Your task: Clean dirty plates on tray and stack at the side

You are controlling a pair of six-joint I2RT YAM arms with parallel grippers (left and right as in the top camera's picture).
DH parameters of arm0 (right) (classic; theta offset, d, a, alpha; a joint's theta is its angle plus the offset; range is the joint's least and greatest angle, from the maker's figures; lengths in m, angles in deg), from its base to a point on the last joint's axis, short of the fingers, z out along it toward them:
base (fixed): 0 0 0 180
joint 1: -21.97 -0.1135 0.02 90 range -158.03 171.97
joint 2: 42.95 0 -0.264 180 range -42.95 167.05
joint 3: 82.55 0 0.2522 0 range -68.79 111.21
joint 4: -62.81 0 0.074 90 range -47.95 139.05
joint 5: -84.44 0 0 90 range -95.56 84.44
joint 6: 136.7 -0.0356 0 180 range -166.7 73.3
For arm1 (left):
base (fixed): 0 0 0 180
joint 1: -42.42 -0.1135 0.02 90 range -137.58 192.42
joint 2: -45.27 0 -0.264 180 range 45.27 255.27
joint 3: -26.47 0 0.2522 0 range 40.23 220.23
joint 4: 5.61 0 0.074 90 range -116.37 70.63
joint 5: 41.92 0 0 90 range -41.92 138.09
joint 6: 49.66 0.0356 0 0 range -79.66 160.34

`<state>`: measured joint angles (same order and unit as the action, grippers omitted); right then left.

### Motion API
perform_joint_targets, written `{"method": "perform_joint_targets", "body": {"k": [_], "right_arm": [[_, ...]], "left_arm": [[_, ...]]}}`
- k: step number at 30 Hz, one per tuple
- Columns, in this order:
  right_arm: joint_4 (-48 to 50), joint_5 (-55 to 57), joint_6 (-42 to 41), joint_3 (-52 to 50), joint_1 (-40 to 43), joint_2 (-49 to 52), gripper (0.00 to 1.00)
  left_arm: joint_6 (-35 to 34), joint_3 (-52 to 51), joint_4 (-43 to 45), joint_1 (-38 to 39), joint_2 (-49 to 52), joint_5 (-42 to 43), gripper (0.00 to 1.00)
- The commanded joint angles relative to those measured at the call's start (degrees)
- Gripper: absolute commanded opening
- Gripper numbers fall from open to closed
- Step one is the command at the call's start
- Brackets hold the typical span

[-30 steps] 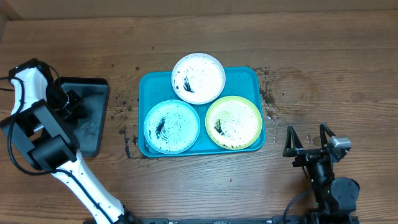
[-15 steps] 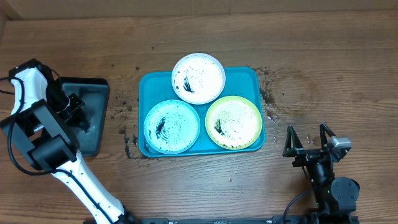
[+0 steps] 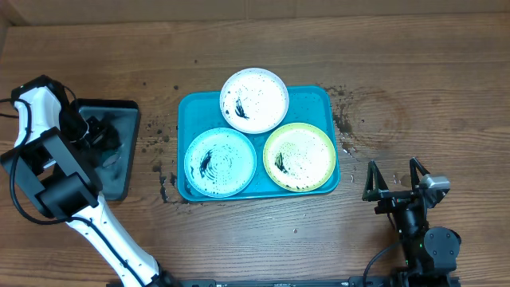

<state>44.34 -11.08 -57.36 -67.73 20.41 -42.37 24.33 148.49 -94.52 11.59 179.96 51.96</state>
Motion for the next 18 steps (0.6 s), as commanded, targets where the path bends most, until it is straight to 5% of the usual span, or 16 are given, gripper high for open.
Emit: {"method": "perform_joint_targets", "body": {"k": [1, 6, 8, 11, 18], "right_arm": [[0.3, 0.6, 0.2, -0.6, -0.3, -0.4, 1.0], [0.3, 0.6, 0.2, -0.6, -0.3, -0.4, 1.0], [0.3, 0.6, 0.2, -0.6, -0.3, -0.4, 1.0], [0.3, 0.6, 0.2, -0.6, -0.3, -0.4, 1.0], [0.3, 0.6, 0.2, -0.6, -0.3, -0.4, 1.0]], "left_arm": [[0.4, -0.2, 1.7, 0.1, 0.7, 0.1, 1.0], [0.4, -0.2, 2.9, 0.1, 0.7, 0.2, 0.94], [0.4, -0.2, 3.0, 0.1, 0.7, 0.2, 0.66], [0.4, -0.2, 2.9, 0.1, 0.7, 0.2, 0.08], [0.4, 0.5, 1.4, 0.1, 0.6, 0.2, 0.04]]}}
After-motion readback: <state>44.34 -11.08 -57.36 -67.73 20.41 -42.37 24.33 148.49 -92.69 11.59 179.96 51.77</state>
